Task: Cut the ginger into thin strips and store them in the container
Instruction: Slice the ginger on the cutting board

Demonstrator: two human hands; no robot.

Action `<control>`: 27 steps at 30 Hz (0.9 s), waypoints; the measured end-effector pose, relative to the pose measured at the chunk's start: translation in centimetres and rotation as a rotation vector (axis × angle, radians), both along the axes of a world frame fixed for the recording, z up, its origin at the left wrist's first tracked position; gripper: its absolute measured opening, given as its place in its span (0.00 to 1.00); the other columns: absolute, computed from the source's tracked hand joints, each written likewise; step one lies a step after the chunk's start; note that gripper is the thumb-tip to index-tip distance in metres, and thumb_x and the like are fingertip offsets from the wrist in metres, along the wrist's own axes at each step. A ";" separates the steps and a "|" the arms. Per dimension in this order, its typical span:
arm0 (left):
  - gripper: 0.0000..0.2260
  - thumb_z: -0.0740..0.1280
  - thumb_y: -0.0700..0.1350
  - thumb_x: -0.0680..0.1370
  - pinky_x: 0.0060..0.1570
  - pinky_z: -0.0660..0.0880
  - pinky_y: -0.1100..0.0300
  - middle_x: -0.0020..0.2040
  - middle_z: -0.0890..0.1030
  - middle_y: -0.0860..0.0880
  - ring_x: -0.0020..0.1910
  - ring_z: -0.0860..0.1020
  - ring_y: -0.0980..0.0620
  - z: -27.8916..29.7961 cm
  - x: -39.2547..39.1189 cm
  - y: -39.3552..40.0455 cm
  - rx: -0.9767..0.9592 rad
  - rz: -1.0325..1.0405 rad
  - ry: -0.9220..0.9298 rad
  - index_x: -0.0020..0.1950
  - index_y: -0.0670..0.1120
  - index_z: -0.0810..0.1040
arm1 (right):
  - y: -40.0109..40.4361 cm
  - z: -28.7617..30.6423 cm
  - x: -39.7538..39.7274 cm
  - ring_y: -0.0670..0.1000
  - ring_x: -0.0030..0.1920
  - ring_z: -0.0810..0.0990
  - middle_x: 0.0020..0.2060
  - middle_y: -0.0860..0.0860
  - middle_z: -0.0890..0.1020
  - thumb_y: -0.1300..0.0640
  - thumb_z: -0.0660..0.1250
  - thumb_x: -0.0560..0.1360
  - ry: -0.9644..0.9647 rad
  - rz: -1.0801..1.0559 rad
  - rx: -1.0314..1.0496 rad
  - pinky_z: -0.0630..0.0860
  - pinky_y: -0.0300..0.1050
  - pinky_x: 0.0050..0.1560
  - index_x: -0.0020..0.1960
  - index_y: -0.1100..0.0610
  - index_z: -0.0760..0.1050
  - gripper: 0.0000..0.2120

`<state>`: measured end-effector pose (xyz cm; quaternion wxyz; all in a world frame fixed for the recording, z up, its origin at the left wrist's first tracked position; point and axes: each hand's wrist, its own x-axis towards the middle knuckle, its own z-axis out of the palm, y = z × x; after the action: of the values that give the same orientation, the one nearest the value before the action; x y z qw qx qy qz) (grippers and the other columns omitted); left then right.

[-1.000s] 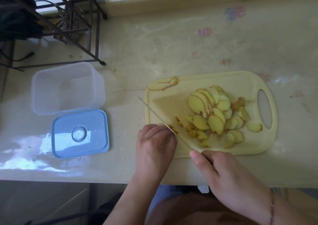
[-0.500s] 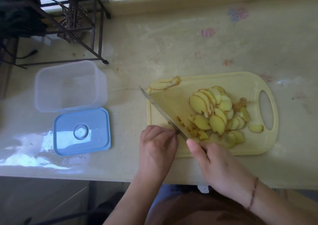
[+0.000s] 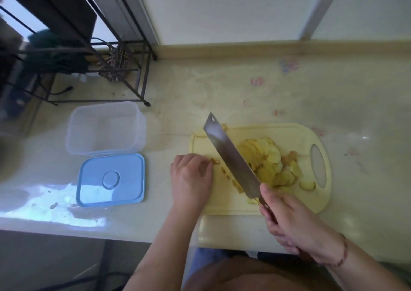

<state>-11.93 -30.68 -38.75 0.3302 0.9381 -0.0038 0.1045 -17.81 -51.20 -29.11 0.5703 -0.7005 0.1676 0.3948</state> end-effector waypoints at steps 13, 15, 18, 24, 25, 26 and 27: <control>0.04 0.69 0.45 0.75 0.43 0.73 0.57 0.40 0.77 0.54 0.41 0.76 0.52 7.0 -4.0 0.6 -0.048 -0.325 -0.254 0.43 0.46 0.77 | -0.3 2.1 0.0 0.56 0.49 0.83 0.47 0.53 0.83 0.29 0.45 0.79 -0.711 0.799 -0.873 0.68 0.47 0.37 0.55 0.52 0.72 0.30; 0.07 0.70 0.52 0.73 0.39 0.75 0.54 0.36 0.76 0.57 0.38 0.75 0.54 6.7 -3.7 -0.4 0.090 -0.393 -0.071 0.40 0.49 0.78 | 0.3 2.2 0.4 0.58 0.50 0.83 0.49 0.54 0.83 0.31 0.46 0.80 -0.756 0.886 -0.896 0.69 0.48 0.39 0.57 0.53 0.72 0.30; 0.12 0.66 0.58 0.72 0.36 0.76 0.53 0.34 0.76 0.56 0.36 0.75 0.52 5.7 -2.9 -1.5 0.138 -0.299 0.080 0.37 0.50 0.77 | 0.7 1.8 1.0 0.58 0.49 0.83 0.48 0.55 0.83 0.31 0.47 0.80 -0.824 0.975 -0.912 0.66 0.48 0.33 0.58 0.55 0.73 0.30; 0.11 0.68 0.53 0.77 0.43 0.73 0.54 0.39 0.79 0.50 0.42 0.76 0.46 5.2 -1.4 -3.0 0.192 -0.110 0.261 0.41 0.46 0.77 | 1.5 1.6 1.4 0.58 0.47 0.83 0.48 0.56 0.83 0.33 0.48 0.81 -0.899 1.108 -0.915 0.58 0.45 0.27 0.58 0.58 0.73 0.31; 0.10 0.68 0.52 0.78 0.44 0.72 0.53 0.41 0.80 0.48 0.43 0.77 0.45 5.1 -1.2 -2.9 0.212 -0.090 0.291 0.42 0.46 0.78 | 1.5 1.6 1.4 0.58 0.47 0.83 0.48 0.56 0.83 0.34 0.48 0.81 -0.901 1.128 -0.909 0.57 0.45 0.27 0.58 0.59 0.73 0.30; 0.10 0.67 0.51 0.78 0.44 0.72 0.53 0.41 0.81 0.47 0.44 0.78 0.43 5.0 -1.0 -2.8 0.216 -0.065 0.301 0.43 0.46 0.78 | 1.6 1.6 1.4 0.57 0.47 0.83 0.49 0.56 0.83 0.34 0.48 0.82 -0.907 1.144 -0.899 0.57 0.45 0.28 0.58 0.59 0.73 0.30; 0.10 0.67 0.50 0.79 0.44 0.73 0.52 0.41 0.81 0.46 0.44 0.78 0.43 4.8 -0.9 -2.6 0.208 -0.047 0.299 0.43 0.45 0.79 | 1.5 1.6 1.4 0.57 0.48 0.83 0.49 0.56 0.83 0.34 0.48 0.82 -0.915 1.156 -0.888 0.56 0.45 0.28 0.58 0.59 0.73 0.30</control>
<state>-12.83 -33.29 -33.94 0.2306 0.9720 0.0127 -0.0445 -16.42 -49.69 -27.48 -0.0357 -0.9243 -0.3230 0.2000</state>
